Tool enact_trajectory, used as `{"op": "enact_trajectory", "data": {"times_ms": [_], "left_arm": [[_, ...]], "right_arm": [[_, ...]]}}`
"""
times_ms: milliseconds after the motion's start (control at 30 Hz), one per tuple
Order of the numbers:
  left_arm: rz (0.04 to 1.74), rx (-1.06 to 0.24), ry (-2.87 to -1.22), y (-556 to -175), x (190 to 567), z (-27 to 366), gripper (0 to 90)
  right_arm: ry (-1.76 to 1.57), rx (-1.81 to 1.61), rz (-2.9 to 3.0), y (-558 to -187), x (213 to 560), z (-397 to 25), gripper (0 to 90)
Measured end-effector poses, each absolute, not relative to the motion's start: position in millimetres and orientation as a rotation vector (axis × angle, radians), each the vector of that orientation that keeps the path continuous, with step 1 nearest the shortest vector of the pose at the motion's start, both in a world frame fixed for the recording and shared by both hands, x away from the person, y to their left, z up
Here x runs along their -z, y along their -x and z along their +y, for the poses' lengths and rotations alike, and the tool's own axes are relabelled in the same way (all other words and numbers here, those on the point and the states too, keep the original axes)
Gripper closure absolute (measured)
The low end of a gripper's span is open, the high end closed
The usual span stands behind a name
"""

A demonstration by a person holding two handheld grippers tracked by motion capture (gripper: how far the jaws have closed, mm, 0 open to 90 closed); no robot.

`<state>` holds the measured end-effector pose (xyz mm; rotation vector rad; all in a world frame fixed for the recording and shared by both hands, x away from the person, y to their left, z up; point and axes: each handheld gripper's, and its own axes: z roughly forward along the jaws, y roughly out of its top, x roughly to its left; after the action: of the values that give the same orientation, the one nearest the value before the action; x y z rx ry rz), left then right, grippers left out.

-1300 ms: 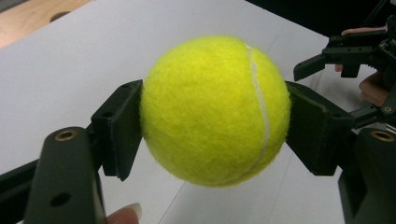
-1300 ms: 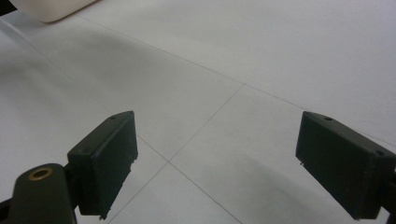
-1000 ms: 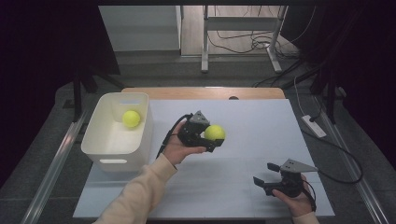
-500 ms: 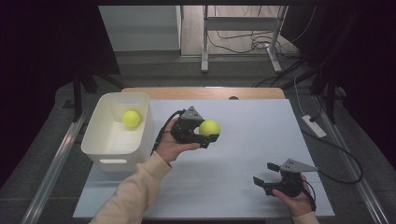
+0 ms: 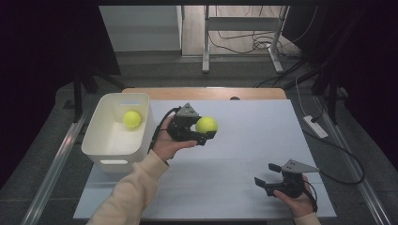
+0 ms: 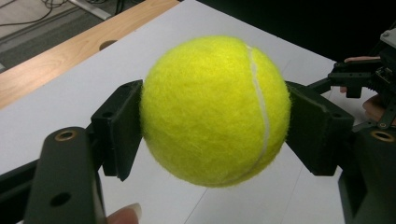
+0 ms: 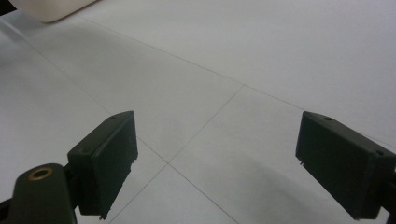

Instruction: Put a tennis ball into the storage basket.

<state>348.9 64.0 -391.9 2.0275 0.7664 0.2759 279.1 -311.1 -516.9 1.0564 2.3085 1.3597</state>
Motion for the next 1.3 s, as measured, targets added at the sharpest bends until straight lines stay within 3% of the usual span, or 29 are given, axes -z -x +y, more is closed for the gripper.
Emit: {"op": "enact_trajectory", "data": {"times_ms": [1300], "left_arm": [[0.817,-0.344,-1.948,-348.2,372.9,93.9,27.1]], "right_arm": [[-1.054,-1.354,2.310,-279.4,517.1,-311.2,12.6]]}}
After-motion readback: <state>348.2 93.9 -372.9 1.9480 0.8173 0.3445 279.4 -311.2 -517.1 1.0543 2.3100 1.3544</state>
